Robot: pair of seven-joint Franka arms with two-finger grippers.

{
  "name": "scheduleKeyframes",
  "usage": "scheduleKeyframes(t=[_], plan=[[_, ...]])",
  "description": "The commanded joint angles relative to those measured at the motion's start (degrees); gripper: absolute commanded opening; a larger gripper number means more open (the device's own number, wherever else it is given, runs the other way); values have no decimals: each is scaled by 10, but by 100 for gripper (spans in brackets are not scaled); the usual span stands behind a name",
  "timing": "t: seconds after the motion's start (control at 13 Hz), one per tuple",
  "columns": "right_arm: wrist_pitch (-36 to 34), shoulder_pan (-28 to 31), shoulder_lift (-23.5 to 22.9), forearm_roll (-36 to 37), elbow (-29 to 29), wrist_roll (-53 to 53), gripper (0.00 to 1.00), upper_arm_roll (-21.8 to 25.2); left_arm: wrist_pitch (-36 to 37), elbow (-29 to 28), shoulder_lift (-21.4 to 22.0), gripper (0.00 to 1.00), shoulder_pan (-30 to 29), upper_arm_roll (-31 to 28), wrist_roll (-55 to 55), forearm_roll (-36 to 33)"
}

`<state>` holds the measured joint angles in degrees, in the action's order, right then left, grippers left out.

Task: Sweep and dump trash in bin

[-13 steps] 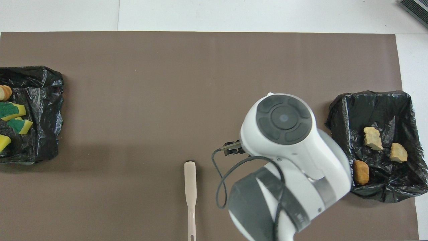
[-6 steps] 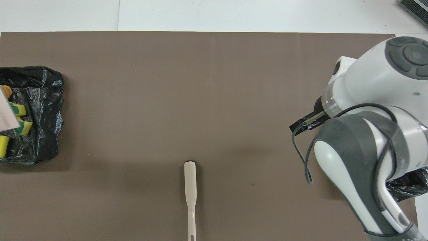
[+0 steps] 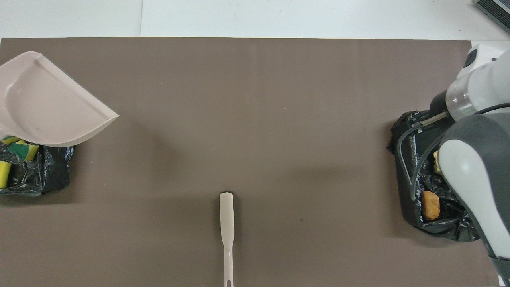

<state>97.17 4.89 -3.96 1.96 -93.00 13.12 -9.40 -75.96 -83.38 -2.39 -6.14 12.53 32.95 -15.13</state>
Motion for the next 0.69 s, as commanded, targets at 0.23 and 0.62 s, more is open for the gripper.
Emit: scheduleKeyframes(t=[0.23,0.62], plan=[[0,12,4,-5,3,-55,100,63,-137,-143,24,0,171,-4,-373,128],[-46,-26,52,-35,-3,-78,100,128,-319,-178,-44,0,254,-4,-527,177]])
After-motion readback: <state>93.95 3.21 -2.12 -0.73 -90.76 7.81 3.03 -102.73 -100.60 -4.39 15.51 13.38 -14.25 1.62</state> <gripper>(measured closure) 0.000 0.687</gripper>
